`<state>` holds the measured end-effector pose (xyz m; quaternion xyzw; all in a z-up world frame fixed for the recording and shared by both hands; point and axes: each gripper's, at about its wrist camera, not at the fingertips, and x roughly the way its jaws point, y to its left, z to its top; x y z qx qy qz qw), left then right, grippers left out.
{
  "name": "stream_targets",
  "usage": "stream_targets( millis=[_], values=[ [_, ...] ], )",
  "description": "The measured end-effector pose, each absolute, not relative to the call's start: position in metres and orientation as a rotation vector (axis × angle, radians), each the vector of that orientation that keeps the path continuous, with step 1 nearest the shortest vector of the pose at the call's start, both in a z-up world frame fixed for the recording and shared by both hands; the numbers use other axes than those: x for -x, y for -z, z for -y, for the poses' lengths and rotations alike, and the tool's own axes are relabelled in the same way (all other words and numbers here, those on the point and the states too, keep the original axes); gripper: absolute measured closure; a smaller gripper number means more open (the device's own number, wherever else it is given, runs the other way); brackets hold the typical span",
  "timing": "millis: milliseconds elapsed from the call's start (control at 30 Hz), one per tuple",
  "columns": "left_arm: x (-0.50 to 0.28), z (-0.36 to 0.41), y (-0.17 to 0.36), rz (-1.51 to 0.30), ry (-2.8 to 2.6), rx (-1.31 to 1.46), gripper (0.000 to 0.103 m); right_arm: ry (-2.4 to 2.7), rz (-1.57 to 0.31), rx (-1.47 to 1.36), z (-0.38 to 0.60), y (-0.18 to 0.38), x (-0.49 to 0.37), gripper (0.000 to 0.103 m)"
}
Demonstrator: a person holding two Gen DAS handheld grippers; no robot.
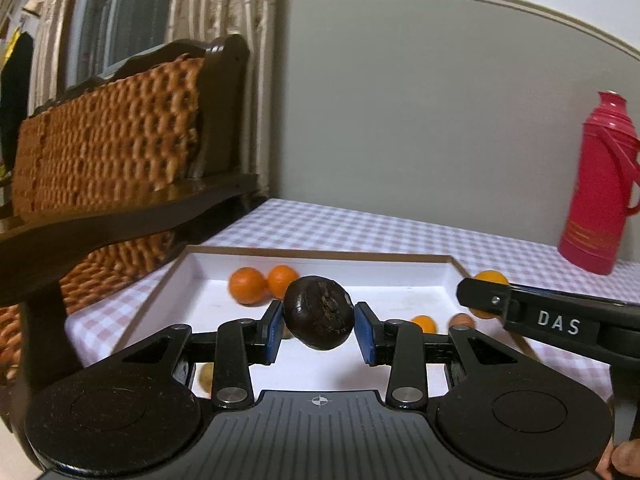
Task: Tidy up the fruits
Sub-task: 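Carry the plum and kumquat over the white box with both tools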
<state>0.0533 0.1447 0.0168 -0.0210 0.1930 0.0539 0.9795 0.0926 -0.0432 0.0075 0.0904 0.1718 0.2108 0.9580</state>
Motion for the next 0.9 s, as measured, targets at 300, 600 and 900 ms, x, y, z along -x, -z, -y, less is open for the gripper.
stream_targets(
  millis=[300,600,900],
  values=[
    [-0.058,-0.166,-0.015,-0.391,-0.164,0.052,0.065,-0.451,-0.337,-0.167,0.027,-0.005,-0.097,0.077],
    [-0.074,-0.182,-0.018,-0.388,-0.207,0.058,0.065,-0.453,-0.325,-0.154,0.016,-0.008,-0.106,0.077],
    [-0.088,-0.190,-0.016,-0.400,-0.226,0.069,0.065,-0.433,-0.339,-0.157,0.014,-0.006,-0.123,0.077]
  ],
)
